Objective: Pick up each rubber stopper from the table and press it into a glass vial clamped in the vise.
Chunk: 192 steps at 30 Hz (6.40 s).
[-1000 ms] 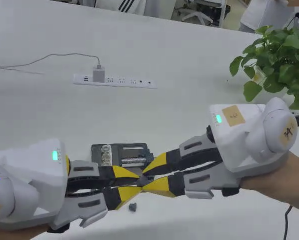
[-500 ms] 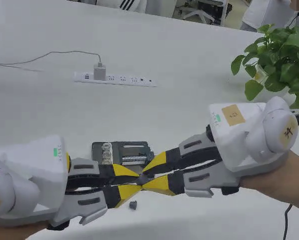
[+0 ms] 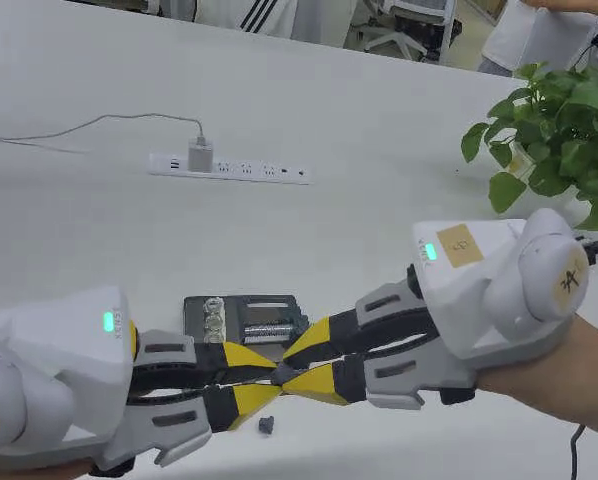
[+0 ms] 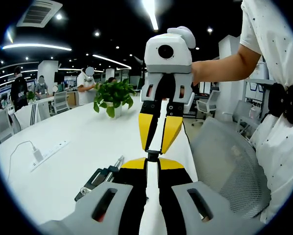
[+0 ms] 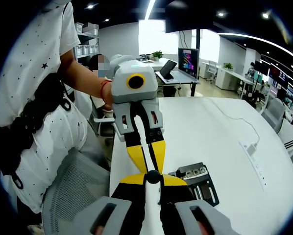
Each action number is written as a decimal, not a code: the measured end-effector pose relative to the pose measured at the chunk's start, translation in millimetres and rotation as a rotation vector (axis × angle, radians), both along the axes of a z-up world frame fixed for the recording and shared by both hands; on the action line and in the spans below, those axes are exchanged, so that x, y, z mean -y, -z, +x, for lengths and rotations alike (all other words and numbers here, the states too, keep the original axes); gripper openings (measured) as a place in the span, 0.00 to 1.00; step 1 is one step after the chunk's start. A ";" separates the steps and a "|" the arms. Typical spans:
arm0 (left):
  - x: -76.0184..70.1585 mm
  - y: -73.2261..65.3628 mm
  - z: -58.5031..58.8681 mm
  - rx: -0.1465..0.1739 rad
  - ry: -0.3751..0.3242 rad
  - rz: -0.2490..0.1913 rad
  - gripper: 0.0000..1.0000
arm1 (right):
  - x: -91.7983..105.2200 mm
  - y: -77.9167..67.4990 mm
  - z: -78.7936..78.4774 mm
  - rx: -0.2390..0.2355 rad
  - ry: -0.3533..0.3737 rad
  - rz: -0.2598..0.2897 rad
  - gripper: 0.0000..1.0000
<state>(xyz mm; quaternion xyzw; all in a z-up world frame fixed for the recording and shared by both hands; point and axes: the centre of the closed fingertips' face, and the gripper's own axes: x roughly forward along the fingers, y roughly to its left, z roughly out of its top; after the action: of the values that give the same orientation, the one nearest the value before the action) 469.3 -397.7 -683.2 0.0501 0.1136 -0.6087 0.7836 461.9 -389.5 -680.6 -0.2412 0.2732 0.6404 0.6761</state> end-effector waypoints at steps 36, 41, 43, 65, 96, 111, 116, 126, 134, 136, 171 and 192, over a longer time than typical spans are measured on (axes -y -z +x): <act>-57.9 18.0 18.2 -0.005 -0.188 0.018 0.30 | -10.2 -13.7 42.5 0.010 0.053 -0.007 0.06; -72.2 24.4 20.8 -0.015 -0.226 0.032 0.41 | -15.4 -12.3 58.6 0.025 0.073 -0.018 0.06; -77.5 29.1 21.0 -0.019 -0.235 0.051 0.43 | -16.6 -9.1 65.9 0.028 0.075 -0.031 0.06; -100.1 54.9 28.9 -0.022 -0.255 0.081 0.74 | -44.5 48.1 118.7 0.006 -0.006 -0.251 0.06; -99.4 84.6 20.1 -0.065 -0.238 0.082 0.99 | -47.9 120.9 137.2 -0.017 -0.079 -0.437 0.06; -101.3 87.4 21.6 -0.073 -0.239 0.075 0.99 | -52.5 121.7 132.6 -0.013 -0.092 -0.455 0.06; -101.2 87.5 21.3 -0.078 -0.241 0.069 0.99 | -50.7 125.6 137.1 -0.003 -0.103 -0.464 0.06; -100.3 85.9 23.9 -0.078 -0.245 0.062 0.98 | -49.4 128.1 139.1 0.038 -0.129 -0.510 0.05; -98.2 85.5 24.7 -0.078 -0.243 0.060 0.98 | -50.3 129.6 139.9 0.066 -0.148 -0.558 0.04; -97.8 85.4 24.9 -0.077 -0.243 0.059 0.98 | -50.9 130.8 139.7 0.073 -0.154 -0.578 0.04; -96.8 84.9 22.4 -0.083 -0.242 0.054 0.97 | -47.0 110.5 140.6 0.039 -0.111 -0.470 0.01; -96.6 87.0 21.7 -0.091 -0.240 0.052 0.97 | -48.9 123.2 138.0 0.017 -0.121 -0.478 0.00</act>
<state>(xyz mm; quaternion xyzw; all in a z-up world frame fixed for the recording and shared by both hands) 491.0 -301.1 -770.2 0.0285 0.1700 -0.5091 0.8433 599.9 -340.6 -803.9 -0.4155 0.3962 0.5949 0.5626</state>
